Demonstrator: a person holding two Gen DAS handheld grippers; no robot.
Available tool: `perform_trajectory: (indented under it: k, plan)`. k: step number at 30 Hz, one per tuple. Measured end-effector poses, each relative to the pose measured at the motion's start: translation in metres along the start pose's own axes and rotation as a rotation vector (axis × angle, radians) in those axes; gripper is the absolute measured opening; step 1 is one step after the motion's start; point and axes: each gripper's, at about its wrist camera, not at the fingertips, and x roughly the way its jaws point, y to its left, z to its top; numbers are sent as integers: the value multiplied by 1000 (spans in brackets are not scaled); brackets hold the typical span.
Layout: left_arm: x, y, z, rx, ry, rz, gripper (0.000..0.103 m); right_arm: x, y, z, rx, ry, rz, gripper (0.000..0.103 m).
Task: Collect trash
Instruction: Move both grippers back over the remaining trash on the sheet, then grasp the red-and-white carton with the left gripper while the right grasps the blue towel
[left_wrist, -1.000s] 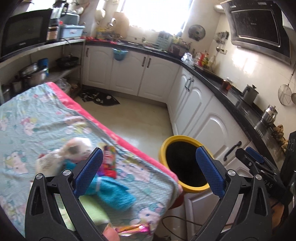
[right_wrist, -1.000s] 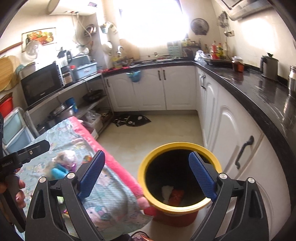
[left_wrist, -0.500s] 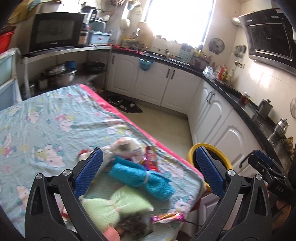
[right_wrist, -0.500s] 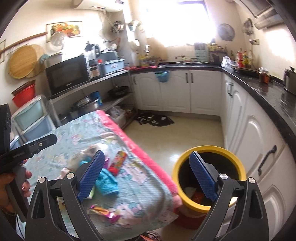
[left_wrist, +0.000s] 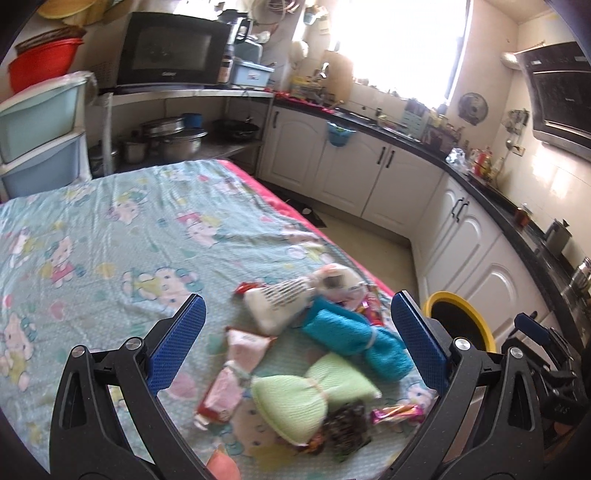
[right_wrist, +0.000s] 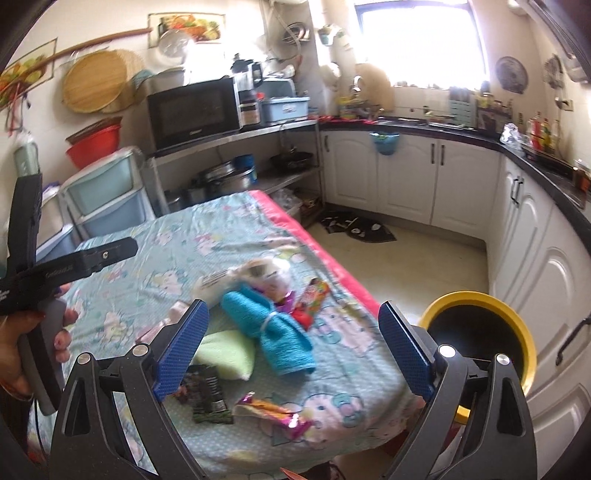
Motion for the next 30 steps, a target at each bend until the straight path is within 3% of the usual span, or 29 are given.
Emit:
perform_trajectory:
  k: [9, 21, 27, 30]
  plan:
    - [11, 36, -25, -21, 70, 47, 92, 27, 21, -15, -42, 70, 28, 90]
    - [40, 66, -64, -27, 181, 83, 92, 67, 18, -39, -61, 161, 5, 90]
    - [59, 75, -77, -43, 241, 72, 92, 95, 12, -47, -77, 216, -27, 90]
    - [68, 83, -84, -78, 281, 34, 84, 107, 7, -51, -71, 247, -28, 90]
